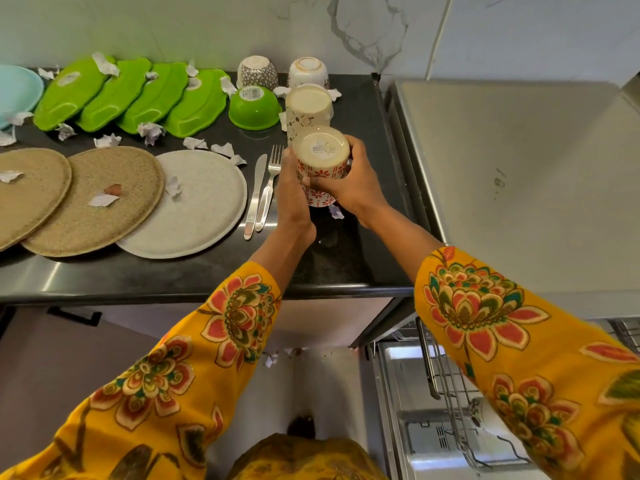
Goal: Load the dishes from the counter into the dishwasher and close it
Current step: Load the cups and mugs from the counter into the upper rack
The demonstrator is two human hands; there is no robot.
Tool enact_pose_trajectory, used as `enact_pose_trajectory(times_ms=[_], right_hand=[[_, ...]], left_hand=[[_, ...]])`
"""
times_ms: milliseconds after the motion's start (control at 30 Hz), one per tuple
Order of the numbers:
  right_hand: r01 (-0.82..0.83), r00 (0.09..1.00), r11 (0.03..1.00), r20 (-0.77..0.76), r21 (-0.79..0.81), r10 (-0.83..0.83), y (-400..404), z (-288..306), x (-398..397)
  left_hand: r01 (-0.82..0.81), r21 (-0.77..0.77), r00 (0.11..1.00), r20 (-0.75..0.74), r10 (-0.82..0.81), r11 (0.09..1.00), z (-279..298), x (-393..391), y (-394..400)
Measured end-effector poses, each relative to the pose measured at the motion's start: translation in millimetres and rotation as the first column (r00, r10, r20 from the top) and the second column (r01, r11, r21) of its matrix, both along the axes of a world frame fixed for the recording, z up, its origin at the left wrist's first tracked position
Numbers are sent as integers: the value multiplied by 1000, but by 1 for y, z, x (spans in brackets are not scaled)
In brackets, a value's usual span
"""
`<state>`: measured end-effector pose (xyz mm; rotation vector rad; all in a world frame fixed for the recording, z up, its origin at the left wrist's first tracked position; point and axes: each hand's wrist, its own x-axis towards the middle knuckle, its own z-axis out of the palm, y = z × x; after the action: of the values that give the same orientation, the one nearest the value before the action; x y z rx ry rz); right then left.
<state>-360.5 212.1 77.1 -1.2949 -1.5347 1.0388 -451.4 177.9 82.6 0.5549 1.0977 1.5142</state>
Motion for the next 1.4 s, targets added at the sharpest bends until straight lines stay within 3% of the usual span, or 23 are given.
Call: enact_pose_trajectory(times_ms=[433, 600, 733, 1100, 1400], right_hand=[[-1, 1000, 998, 17, 58, 0, -90, 15, 104], [42, 998, 998, 50, 48, -44, -136, 10, 160], [81, 996, 997, 41, 14, -82, -173, 7, 203], [244, 969, 968, 51, -51, -242, -250, -16, 300], [301, 953, 941, 74, -154, -293, -288, -49, 353]], left_hand=[[73, 81, 994, -93, -66, 994, 6, 95, -87], [159, 118, 987, -39, -155, 980, -1, 145, -131], [203, 53, 977, 52, -205, 978, -8, 184, -159], [316, -159, 949, 38, -314, 935, -10, 271, -228], [440, -335, 896, 105, -431, 833, -21, 317, -259]])
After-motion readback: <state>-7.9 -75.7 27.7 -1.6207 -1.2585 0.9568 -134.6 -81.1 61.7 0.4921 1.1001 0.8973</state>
